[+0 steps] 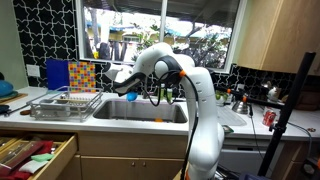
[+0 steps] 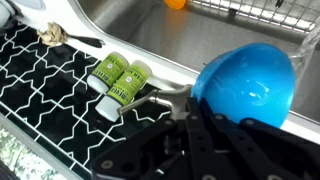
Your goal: Rinse the the blue bowl with running water, remove the white sponge from the drawer and use it to wipe the blue bowl
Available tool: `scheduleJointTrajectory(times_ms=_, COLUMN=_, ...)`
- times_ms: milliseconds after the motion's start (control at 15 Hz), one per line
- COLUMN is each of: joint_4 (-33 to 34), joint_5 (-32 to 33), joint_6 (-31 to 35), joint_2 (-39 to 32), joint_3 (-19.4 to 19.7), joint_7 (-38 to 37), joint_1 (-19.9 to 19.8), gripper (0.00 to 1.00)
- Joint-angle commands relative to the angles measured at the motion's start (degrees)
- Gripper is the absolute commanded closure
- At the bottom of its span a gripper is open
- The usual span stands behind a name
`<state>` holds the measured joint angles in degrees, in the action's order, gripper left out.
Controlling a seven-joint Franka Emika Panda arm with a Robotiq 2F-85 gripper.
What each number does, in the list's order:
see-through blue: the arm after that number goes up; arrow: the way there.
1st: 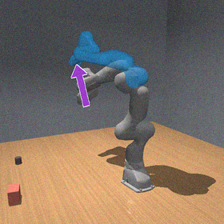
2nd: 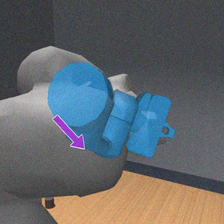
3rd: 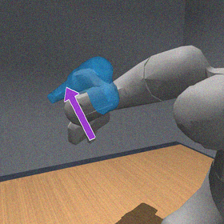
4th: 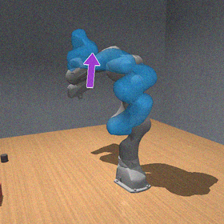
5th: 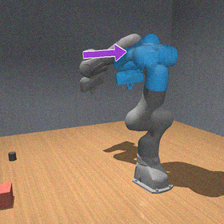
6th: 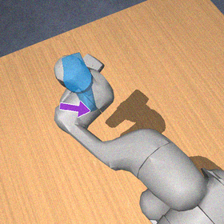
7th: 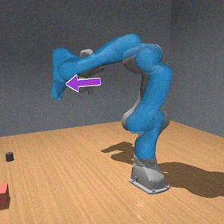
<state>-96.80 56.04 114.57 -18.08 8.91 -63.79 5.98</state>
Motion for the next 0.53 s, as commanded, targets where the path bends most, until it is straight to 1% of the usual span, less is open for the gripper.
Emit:
scheduleJointTrajectory(times_ms=0, joint_4=-2.93, joint_5=9.56, joint_6=-1.41, joint_2=2.72, joint_3=-1.97, joint_7=3.27, joint_1=0.04, gripper=0.99)
scheduleJointTrajectory(times_ms=200, joint_4=-4.15, joint_5=17.65, joint_6=-0.98, joint_2=3.39, joint_3=-3.29, joint_7=5.69, joint_1=-0.36, gripper=0.99)
scheduleJointTrajectory(times_ms=267, joint_4=-4.28, joint_5=18.96, joint_6=-1.53, joint_2=3.46, joint_3=-3.79, joint_7=5.75, joint_1=-0.51, gripper=0.99)
scheduleJointTrajectory(times_ms=467, joint_4=-4.26, joint_5=18.29, joint_6=-5.14, joint_2=3.61, joint_3=-5.27, joint_7=5.57, joint_1=-0.73, gripper=0.99)
